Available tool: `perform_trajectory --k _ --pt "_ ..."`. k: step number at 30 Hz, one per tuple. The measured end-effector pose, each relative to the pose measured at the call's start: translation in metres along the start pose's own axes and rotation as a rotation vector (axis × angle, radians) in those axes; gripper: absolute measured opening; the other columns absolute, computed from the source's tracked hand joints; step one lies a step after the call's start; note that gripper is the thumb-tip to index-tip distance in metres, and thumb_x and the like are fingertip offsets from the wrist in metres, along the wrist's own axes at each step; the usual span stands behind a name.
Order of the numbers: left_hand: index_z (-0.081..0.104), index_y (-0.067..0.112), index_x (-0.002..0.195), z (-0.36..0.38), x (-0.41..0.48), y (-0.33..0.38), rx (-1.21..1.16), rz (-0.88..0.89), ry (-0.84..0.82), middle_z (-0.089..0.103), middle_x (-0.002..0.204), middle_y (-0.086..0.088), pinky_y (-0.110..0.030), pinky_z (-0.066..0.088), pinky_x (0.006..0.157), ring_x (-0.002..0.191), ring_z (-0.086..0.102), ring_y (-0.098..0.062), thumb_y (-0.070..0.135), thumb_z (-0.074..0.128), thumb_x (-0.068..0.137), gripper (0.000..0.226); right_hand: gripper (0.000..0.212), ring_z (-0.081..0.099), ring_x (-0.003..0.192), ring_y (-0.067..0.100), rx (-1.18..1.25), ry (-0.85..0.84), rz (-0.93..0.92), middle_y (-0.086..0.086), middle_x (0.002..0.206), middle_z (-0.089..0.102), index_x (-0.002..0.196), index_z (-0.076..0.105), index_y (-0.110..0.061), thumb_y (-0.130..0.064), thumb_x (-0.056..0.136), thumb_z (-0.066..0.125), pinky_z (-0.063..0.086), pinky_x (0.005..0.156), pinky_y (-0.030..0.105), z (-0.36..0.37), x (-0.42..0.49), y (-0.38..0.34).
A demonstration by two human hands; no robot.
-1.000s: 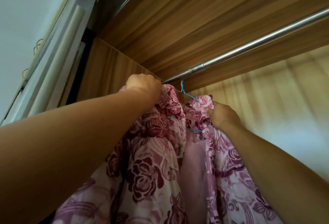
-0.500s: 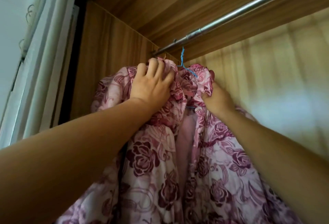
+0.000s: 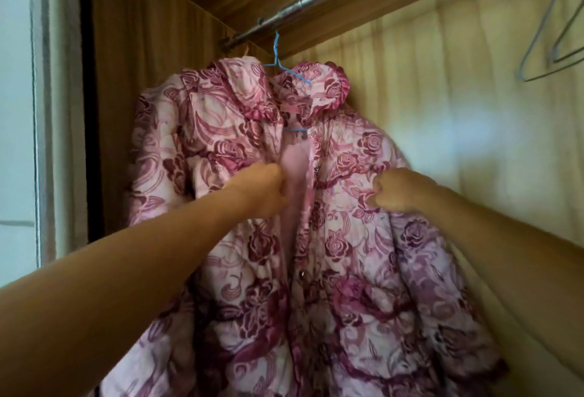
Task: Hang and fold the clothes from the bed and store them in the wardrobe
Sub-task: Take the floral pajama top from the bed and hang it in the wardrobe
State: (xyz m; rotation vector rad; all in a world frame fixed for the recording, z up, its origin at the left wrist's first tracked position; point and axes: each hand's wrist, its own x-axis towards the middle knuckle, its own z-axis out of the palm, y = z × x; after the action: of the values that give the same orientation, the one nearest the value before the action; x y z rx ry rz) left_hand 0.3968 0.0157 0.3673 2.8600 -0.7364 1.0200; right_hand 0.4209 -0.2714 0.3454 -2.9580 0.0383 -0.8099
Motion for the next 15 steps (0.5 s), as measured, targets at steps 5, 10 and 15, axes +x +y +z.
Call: perform_trajectory --k 5,10,15 --pt "0.068 0.016 0.105 0.057 -0.021 0.054 -0.107 0.072 -0.186 0.069 0.11 -0.012 -0.039 0.053 0.089 0.103 0.064 -0.035 0.042 0.061 0.088 0.032 0.049 0.064 0.098 0.032 -0.138 -0.199 0.17 0.016 0.126 0.064 0.124 0.064 -0.011 -0.043 0.087 0.057 0.052 0.074 0.03 0.009 -0.078 0.035" --pt "0.064 0.013 0.117 0.124 -0.04 0.107 -0.196 0.146 -0.341 0.066 0.119 -0.011 -0.037 0.051 0.086 0.108 0.062 -0.032 0.04 0.062 0.089 0.039 0.045 0.062 0.108 0.031 -0.233 -0.322 0.35 0.012 0.128 0.062 0.122 0.064 -0.012 -0.041 0.088 0.055 0.053 0.091 0.038 0.019 -0.161 0.071" --pt "0.052 0.004 0.129 0.189 -0.07 0.144 -0.272 0.257 -0.513 0.063 0.124 -0.017 -0.04 0.051 0.091 0.11 0.061 -0.035 0.041 0.054 0.095 0.05 0.042 0.06 0.102 0.029 -0.24 -0.431 0.557 0.012 0.124 0.063 0.117 0.063 -0.011 -0.043 0.09 0.057 0.047 0.075 0.033 0.046 -0.251 0.085"
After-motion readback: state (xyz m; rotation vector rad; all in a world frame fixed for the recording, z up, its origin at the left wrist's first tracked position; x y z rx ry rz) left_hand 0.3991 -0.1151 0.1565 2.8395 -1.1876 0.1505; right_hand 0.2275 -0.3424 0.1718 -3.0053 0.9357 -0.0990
